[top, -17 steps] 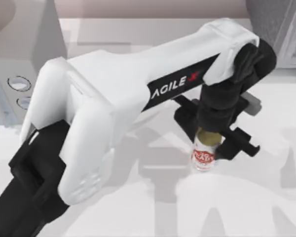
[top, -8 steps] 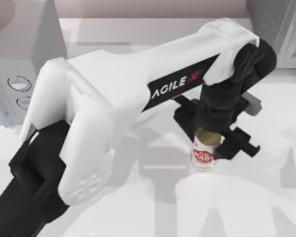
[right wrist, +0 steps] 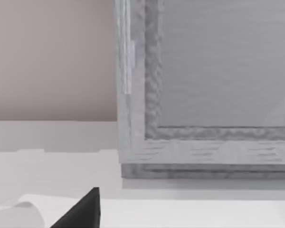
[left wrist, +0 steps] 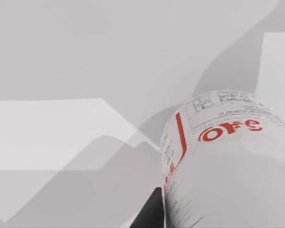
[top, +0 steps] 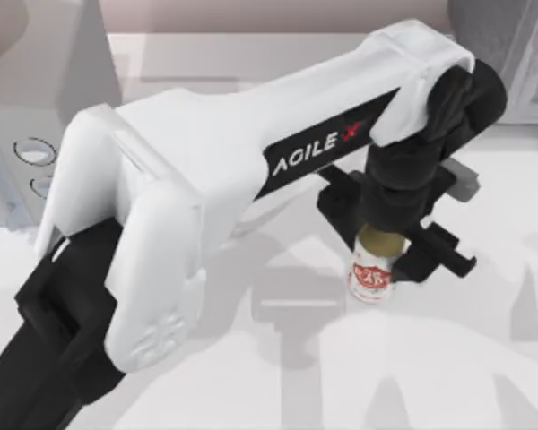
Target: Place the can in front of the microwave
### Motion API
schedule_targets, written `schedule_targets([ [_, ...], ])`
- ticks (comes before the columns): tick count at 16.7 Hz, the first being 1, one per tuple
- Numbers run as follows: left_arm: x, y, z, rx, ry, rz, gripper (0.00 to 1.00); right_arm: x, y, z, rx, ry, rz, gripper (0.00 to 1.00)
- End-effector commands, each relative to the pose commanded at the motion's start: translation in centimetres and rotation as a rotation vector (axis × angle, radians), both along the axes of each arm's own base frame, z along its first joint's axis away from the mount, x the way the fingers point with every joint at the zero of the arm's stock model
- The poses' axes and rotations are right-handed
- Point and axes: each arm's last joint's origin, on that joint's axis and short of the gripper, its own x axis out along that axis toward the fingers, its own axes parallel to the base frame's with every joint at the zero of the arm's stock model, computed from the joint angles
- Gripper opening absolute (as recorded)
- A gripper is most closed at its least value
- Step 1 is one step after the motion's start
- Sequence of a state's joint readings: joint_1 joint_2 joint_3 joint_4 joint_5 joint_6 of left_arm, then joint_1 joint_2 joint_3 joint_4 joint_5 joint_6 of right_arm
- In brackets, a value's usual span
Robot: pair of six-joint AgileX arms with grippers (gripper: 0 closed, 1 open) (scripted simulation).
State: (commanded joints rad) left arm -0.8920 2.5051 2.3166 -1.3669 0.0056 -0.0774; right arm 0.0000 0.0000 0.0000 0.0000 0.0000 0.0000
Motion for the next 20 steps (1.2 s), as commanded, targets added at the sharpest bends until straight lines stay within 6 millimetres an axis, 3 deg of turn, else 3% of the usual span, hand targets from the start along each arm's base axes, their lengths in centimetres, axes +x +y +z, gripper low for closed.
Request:
schedule_targets([
  [4, 0.0, 0.1, 2.8, -0.003, -0.003, 0.002, 0.00, 0.0, 0.0, 0.0, 0.000, 0.000, 0.000, 1.00],
  [10, -0.1, -0.1, 2.6, 0.011, 0.008, -0.004, 0.00, 0.0, 0.0, 0.0, 0.000, 0.000, 0.000, 1.00],
  [14, -1.7, 0.4, 2.5, 0.060, 0.077, 0.011, 0.00, 0.0, 0.0, 0.0, 0.000, 0.000, 0.000, 1.00],
  [17, -2.0, 3.9, 3.1, 0.127, 0.170, 0.075, 0.00, 0.0, 0.0, 0.0, 0.000, 0.000, 0.000, 1.00],
  [20, -1.1, 10.8, 3.8, 0.184, 0.287, 0.187, 0.00, 0.0, 0.0, 0.0, 0.000, 0.000, 0.000, 1.00],
])
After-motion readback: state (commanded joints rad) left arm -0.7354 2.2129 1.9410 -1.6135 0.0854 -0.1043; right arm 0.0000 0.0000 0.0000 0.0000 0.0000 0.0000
